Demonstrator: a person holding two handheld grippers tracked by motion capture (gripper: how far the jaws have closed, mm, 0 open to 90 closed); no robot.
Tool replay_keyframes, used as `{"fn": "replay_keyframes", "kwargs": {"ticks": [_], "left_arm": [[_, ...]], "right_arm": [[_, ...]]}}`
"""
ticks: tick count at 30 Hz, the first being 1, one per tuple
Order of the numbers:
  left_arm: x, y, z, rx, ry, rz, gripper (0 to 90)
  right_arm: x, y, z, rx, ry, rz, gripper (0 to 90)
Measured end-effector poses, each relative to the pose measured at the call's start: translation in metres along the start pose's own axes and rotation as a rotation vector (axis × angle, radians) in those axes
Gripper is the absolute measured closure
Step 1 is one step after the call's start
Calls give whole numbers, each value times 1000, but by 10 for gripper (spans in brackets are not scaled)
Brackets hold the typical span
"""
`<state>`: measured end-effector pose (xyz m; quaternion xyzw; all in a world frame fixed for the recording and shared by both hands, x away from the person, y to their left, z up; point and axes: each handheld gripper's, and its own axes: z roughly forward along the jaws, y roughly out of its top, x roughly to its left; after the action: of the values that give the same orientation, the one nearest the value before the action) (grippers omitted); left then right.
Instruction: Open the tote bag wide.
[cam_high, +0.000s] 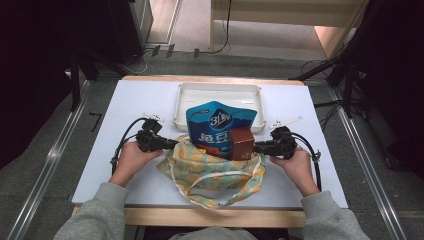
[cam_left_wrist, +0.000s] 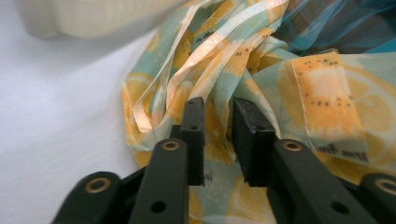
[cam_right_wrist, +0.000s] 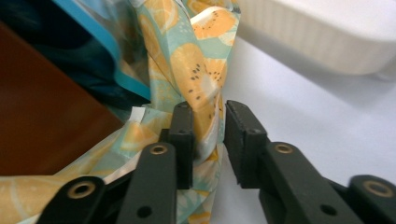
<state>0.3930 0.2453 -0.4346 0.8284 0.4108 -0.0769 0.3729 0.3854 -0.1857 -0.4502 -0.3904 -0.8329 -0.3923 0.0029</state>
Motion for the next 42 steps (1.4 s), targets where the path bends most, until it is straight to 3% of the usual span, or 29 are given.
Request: {"fn": "replay_keyframes", "kwargs": {"ticks": [7,8,14,23,25,30,35,42], "left_arm": [[-6,2,-14,-16,14,17,572],[-8,3,-20,-39,16,31,556],[-18,6,-39,-76,1,53,523],[-33,9,-61,-79,-4,73,500],[-41,10,-67,-83,-27,78,495],[-61,13,-68,-86,-63,123,483],[-72,12,-60,-79,-104,157,465],[-75,9,-44,-42,-113,166,442]], "right_arm": [[6,3,-16,-23,-23,-26,601],[7,4,-22,-38,-16,-23,582],[13,8,-43,-77,-12,-36,582],[31,12,-66,-103,-14,-44,601],[34,15,-77,-110,-27,-46,603],[46,14,-90,-124,-27,-67,616],[58,9,-94,-117,1,-91,632],[73,4,-100,-125,41,-132,630]]}}
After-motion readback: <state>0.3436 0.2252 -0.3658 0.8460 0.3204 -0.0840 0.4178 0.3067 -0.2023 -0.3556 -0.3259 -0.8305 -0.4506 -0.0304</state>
